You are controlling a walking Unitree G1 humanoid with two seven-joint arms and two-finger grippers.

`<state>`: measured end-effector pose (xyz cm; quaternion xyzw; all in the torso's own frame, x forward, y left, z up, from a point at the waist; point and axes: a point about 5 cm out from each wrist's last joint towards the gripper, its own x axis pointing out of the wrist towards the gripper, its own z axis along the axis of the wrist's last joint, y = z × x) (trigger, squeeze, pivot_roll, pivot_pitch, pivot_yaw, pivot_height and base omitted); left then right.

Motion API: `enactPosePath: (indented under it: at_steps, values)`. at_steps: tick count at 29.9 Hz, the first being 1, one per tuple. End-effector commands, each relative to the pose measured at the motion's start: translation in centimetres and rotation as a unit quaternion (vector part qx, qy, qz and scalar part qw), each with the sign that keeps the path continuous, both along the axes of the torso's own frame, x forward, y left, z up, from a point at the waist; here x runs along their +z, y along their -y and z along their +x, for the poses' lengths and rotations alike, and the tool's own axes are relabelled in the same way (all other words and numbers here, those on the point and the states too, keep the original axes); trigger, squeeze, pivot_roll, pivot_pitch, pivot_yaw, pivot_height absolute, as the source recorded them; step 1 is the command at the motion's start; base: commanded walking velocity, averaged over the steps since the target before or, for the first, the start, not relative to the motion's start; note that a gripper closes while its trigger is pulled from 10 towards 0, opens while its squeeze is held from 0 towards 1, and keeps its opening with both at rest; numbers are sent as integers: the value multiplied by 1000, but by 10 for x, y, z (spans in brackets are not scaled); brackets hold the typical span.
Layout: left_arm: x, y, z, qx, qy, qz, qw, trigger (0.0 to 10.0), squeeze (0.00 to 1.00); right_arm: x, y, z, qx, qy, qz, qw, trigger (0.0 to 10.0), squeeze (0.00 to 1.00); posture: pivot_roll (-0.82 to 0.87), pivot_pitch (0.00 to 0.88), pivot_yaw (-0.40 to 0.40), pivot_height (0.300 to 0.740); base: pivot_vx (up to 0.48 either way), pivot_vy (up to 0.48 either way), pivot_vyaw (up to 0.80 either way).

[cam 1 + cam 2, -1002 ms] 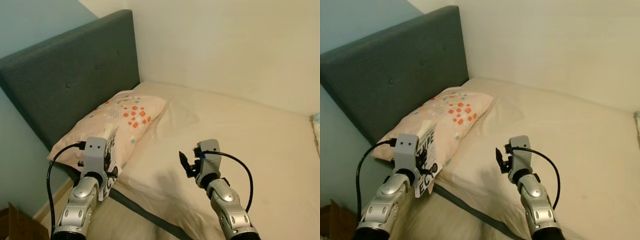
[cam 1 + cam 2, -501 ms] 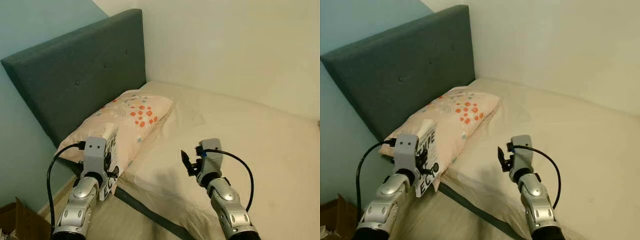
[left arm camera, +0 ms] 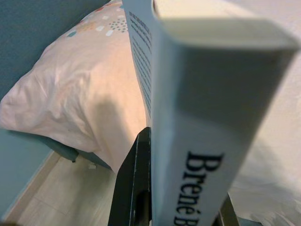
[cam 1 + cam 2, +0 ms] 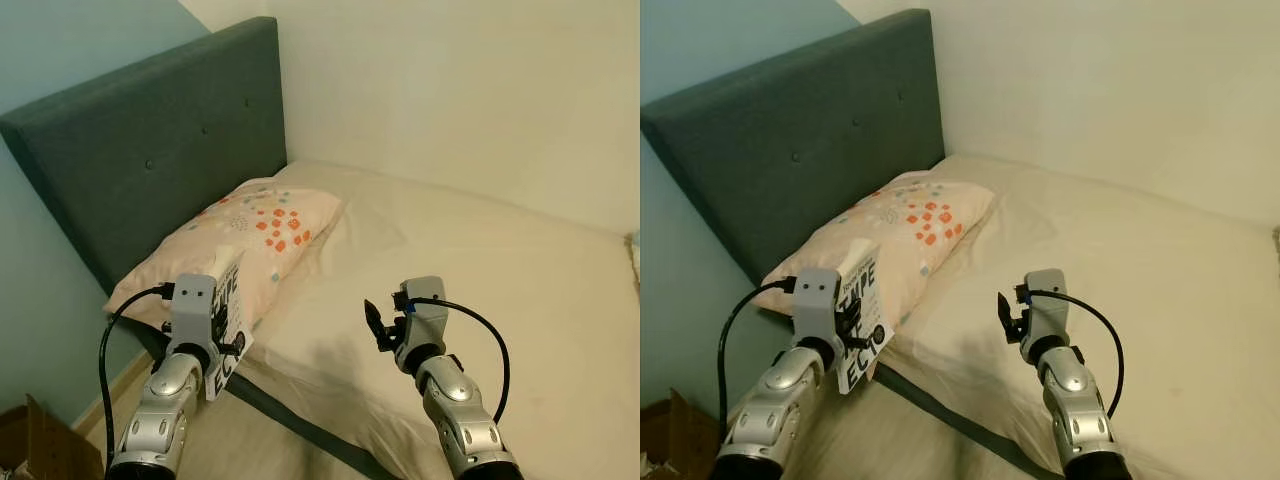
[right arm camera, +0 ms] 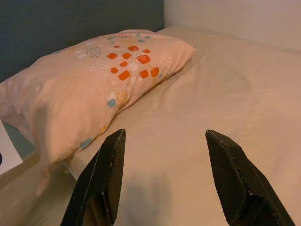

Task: Clean up the room

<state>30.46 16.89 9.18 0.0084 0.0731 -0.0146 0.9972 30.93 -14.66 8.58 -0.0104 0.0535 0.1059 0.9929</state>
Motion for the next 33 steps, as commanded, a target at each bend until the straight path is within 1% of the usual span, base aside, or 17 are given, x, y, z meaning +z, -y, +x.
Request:
enactPosePath:
  at_steps: [1, 6, 9, 10, 11, 12, 13, 16, 18, 20, 23, 25, 26, 29, 31, 32, 33]
  values:
    - [1, -2, 1, 3, 4, 0, 1000, 10000, 0, -3, 0, -1, -1, -5, 4, 1000, 10000, 0, -74, 70, 39, 650, 0, 0, 0]
    - [2, -3, 2, 2, 5, 12, 1000, 10000, 0, -1, 6, 1, -11, 0, -9, 1000, 10000, 0, -74, 76, 37, 630, 0, 0, 0]
    - [2, -3, 3, 2, 6, 11, 1000, 10000, 0, 0, 15, 4, -28, 4, -23, 999, 10000, 0, -74, 76, 37, 615, 0, 0, 0]
    - [2, -3, 3, 2, 6, 11, 1000, 10000, 0, 0, 15, 4, -28, 4, -23, 999, 10000, 0, -74, 76, 37, 615, 0, 0, 0]
    - [2, -3, 3, 2, 5, 10, 1000, 10000, 0, 3, 21, 7, -40, 9, -29, 999, 10000, 0, -76, 79, 39, 615, 0, 0, 0]
    - [2, -3, 3, 2, 5, 10, 1000, 10000, 0, 3, 21, 7, -40, 9, -29, 999, 10000, 0, -76, 79, 39, 615, 0, 0, 0]
    - [2, -2, 4, 1, 6, 8, 1000, 10000, 0, 6, 24, 10, -44, 12, -31, 998, 10000, 0, -76, 80, 38, 615, 0, 0, 0]
    - [2, -1, 5, -4, 4, 6, 1000, 10000, 0, 8, 24, 11, -35, 11, -34, 999, 10000, 0, -73, 85, 38, 615, 0, 0, 0]
    - [3, 0, 6, -8, 4, 4, 1000, 10000, 0, 9, 24, 12, -27, 9, -45, 999, 10000, 0, -73, 85, 38, 615, 0, 0, 0]
    - [6, 5, 11, -27, 3, -7, 1000, 10000, 0, 10, 24, 14, -19, 12, -49, 999, 10000, 0, -71, 92, 36, 615, 0, 0, 0]
    - [9, 6, 14, -38, 5, -9, 999, 10000, 0, 11, 24, 14, -18, 12, -50, 999, 10000, 0, -68, 99, 34, 615, 0, 0, 0]
    - [15, 7, 21, -51, 4, -20, 998, 10000, 0, 12, 26, 16, -18, 12, -53, 998, 10000, 0, -62, 128, 34, 611, 0, 0, 0]
    - [15, 7, 21, -51, 4, -20, 998, 10000, 0, 12, 26, 16, -18, 12, -53, 998, 10000, 0, -62, 128, 34, 611, 0, 0, 0]
    - [28, 4, 35, -54, 6, -57, 997, 10000, 0, 19, 27, 22, -17, 21, -50, 998, 10000, 0, -62, 174, 36, 596, 0, 0, 0]
    - [30, 4, 38, -56, 6, -65, 996, 10000, 0, 21, 27, 23, -17, 25, -47, 998, 10000, 0, -62, 180, 36, 596, 0, 0, 0]
    - [32, 3, 40, -56, 6, -66, 996, 10000, 0, 23, 27, 24, -16, 27, -47, 998, 10000, 0, -61, 206, 37, 596, 0, 0, 0]
    - [32, 3, 40, -56, 6, -66, 996, 10000, 0, 23, 27, 24, -16, 27, -47, 998, 10000, 0, -61, 206, 37, 596, 0, 0, 0]
